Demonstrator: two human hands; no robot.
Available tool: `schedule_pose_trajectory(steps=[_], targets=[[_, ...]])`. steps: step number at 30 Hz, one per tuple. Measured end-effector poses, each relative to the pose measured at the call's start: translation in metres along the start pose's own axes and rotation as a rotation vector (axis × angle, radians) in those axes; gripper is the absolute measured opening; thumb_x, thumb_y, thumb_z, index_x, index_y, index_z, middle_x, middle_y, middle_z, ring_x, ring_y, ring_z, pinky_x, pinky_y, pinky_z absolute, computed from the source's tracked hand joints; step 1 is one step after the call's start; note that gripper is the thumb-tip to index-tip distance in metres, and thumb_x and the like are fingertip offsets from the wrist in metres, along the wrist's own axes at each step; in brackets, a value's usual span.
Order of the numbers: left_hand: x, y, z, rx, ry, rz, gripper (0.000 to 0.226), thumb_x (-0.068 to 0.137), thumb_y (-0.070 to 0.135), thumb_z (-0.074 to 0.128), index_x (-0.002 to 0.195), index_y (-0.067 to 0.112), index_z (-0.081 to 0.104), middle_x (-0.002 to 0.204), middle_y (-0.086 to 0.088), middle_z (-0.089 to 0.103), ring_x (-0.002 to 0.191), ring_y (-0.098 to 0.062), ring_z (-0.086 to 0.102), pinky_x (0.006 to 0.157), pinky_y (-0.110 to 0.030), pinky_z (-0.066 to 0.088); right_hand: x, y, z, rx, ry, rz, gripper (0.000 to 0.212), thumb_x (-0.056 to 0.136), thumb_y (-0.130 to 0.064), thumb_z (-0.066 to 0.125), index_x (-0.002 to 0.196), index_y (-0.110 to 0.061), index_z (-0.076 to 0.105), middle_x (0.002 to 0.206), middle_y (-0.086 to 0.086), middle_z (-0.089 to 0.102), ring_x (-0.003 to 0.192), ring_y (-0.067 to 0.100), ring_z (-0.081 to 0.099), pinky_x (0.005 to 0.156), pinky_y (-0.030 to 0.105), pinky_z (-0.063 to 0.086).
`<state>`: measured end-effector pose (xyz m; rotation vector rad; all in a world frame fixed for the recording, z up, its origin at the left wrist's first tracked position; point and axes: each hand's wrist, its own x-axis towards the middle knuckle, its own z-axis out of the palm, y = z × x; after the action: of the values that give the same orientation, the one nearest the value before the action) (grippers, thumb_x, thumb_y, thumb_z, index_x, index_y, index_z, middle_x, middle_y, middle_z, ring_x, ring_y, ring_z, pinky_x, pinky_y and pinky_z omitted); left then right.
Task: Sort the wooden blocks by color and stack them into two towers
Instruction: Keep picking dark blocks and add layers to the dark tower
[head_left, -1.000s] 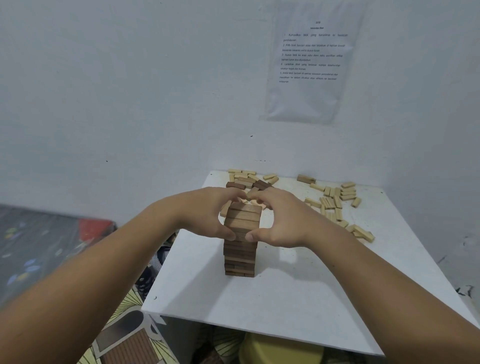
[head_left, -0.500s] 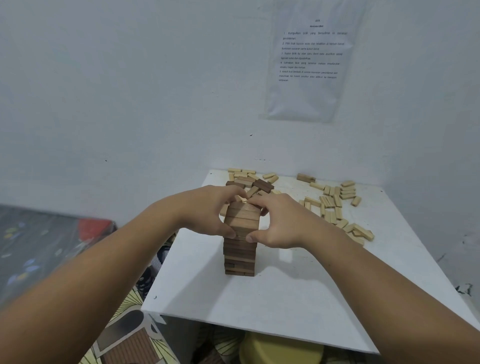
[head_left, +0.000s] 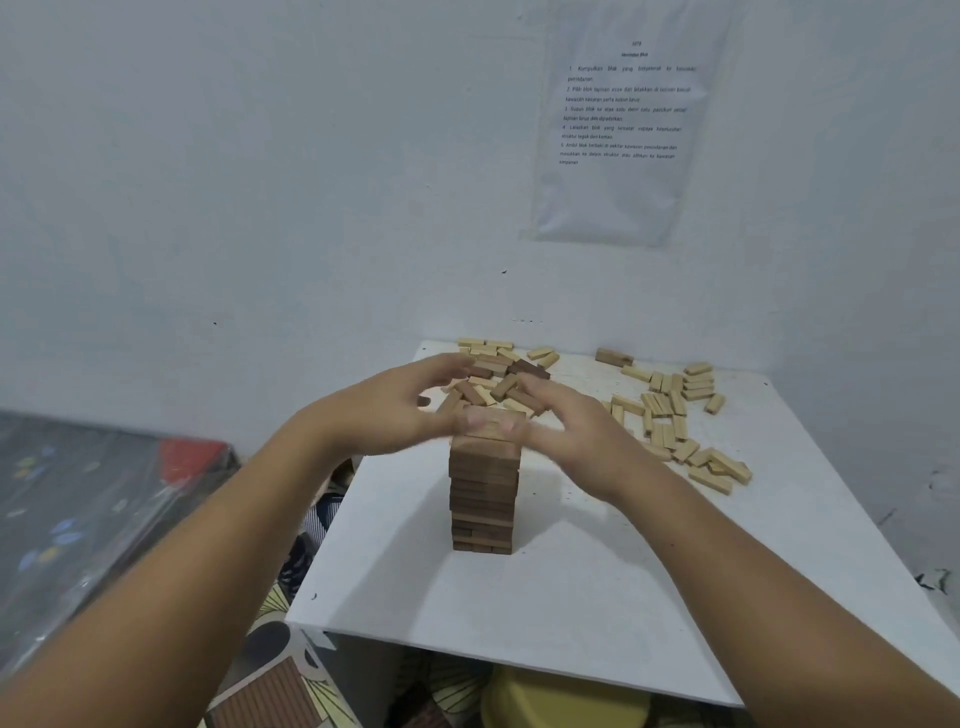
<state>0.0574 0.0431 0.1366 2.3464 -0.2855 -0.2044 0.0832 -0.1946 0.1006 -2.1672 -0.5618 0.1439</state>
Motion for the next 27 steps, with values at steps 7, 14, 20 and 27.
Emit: schedule_pose_trajectory(steps=[7, 14, 20, 27], targets=[[0.005, 0.002, 0.078, -0.711, 0.546, -0.199, 0.048, 0.109, 0.058, 0.025, 0.142, 0.036, 0.052, 0.143, 0.021, 0.049, 0.132, -0.003, 0.043, 0.111, -0.026, 0.025, 0.009, -0.005, 0.057, 0.682, 0.36, 0.292, 0.069, 0.082, -0.076, 0.033, 0.124, -0.035, 0.069, 0.137, -0.015, 0.062, 0.134, 0.009, 0.05, 0.12, 0.043, 0.032], [0.021, 0.005, 0.095, -0.76, 0.541, -0.308, 0.067, 0.104, 0.065, 0.016, 0.072, 0.045, 0.072, 0.09, 0.023, 0.072, 0.094, -0.003, 0.065, 0.09, -0.028, 0.049, 0.016, -0.013, 0.074, 0.805, 0.392, 0.376, 0.071, 0.085, -0.075, 0.037, 0.139, -0.035, 0.06, 0.143, -0.012, 0.058, 0.134, 0.012, 0.051, 0.119, 0.045, 0.035], [0.025, 0.007, 0.099, -0.739, 0.507, -0.316, 0.083, 0.076, 0.081, 0.016, 0.1, 0.02, 0.067, 0.104, -0.012, 0.074, 0.104, -0.034, 0.069, 0.102, -0.056, 0.052, 0.019, -0.013, 0.078, 0.839, 0.386, 0.389, 0.054, 0.091, -0.06, 0.038, 0.123, -0.03, 0.07, 0.124, -0.005, 0.072, 0.117, 0.016, 0.066, 0.107, 0.045, 0.049], [0.031, 0.0, 0.105, -0.742, 0.528, -0.349, 0.083, 0.08, 0.084, 0.012, 0.115, 0.039, 0.071, 0.119, -0.001, 0.073, 0.114, -0.023, 0.067, 0.109, -0.05, 0.048, 0.021, -0.012, 0.079, 0.875, 0.41, 0.4, 0.053, 0.092, -0.057, 0.042, 0.129, -0.03, 0.067, 0.128, -0.007, 0.069, 0.12, 0.014, 0.064, 0.11, 0.044, 0.047]])
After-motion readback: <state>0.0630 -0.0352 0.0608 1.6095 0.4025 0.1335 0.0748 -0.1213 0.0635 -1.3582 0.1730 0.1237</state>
